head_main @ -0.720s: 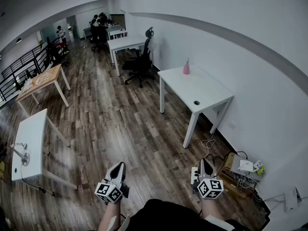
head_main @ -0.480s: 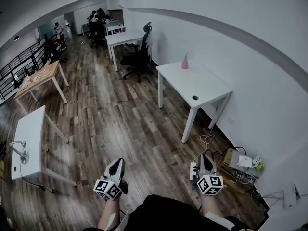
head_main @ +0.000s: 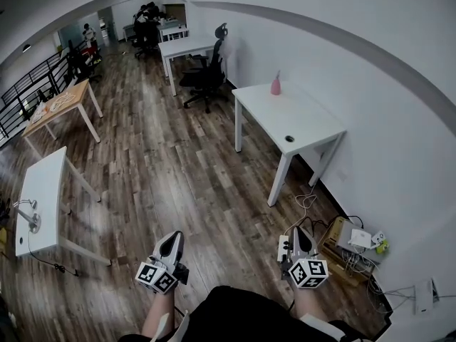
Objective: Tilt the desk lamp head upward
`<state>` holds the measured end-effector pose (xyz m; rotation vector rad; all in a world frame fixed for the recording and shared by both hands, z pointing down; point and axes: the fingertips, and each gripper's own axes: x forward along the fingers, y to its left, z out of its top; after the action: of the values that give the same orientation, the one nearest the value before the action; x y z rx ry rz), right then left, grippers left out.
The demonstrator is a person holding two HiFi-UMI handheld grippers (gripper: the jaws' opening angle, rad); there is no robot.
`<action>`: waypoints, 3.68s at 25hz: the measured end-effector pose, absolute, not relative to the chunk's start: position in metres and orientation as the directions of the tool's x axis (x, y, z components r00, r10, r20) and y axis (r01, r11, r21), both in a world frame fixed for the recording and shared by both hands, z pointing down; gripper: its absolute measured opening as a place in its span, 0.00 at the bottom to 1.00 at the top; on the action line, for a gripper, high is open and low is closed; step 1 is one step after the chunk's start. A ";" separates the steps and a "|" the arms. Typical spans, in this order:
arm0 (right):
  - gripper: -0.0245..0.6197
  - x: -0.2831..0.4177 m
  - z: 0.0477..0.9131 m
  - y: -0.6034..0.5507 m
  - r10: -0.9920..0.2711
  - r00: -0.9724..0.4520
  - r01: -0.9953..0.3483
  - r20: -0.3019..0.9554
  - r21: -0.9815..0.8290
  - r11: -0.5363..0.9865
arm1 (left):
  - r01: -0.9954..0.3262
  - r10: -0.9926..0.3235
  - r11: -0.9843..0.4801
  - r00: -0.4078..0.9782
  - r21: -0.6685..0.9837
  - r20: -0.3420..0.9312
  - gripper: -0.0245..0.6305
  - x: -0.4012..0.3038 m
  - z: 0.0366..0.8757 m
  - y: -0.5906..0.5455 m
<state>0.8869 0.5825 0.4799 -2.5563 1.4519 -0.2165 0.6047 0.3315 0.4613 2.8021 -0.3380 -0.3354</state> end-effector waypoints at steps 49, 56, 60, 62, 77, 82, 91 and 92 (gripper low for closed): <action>0.04 0.544 0.483 0.365 -0.823 -0.562 -0.819 0.078 -0.192 0.541 | -0.930 -0.977 -0.207 0.211 0.303 -0.019 0.04 0.186 0.500 0.455; 0.04 0.468 0.471 0.356 -0.764 -0.643 -0.756 0.043 -0.190 0.626 | -0.946 -0.991 -0.136 0.127 0.293 -0.050 0.04 0.132 0.489 0.479; 0.04 0.432 0.472 0.360 -0.727 -0.686 -0.719 0.035 -0.190 0.669 | -0.953 -0.994 -0.106 0.093 0.285 -0.057 0.04 0.110 0.486 0.495; 0.04 0.423 0.478 0.363 -0.721 -0.691 -0.714 0.044 -0.195 0.673 | -0.954 -0.995 -0.102 0.091 0.284 -0.050 0.04 0.105 0.488 0.505; 0.04 0.340 0.485 0.339 -0.609 -0.791 -0.607 0.062 -0.211 0.767 | -0.948 -0.995 0.085 -0.099 0.307 -0.028 0.04 0.041 0.507 0.557; 0.04 0.317 0.494 0.308 -0.556 -0.829 -0.555 0.063 -0.225 0.801 | -0.943 -0.988 0.142 -0.156 0.301 -0.022 0.04 0.032 0.510 0.540; 0.04 0.305 0.486 0.212 -0.535 -0.845 -0.522 0.015 -0.242 0.818 | -0.947 -0.980 0.180 -0.195 0.267 -0.031 0.04 0.031 0.495 0.467; 0.04 0.307 0.487 0.202 -0.536 -0.844 -0.522 0.012 -0.245 0.817 | -0.949 -0.981 0.177 -0.192 0.261 -0.032 0.04 0.033 0.494 0.456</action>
<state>0.3073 0.2023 0.4868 -0.8573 2.9392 -0.3708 0.0331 0.4562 0.4943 1.8986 -2.2959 -0.3363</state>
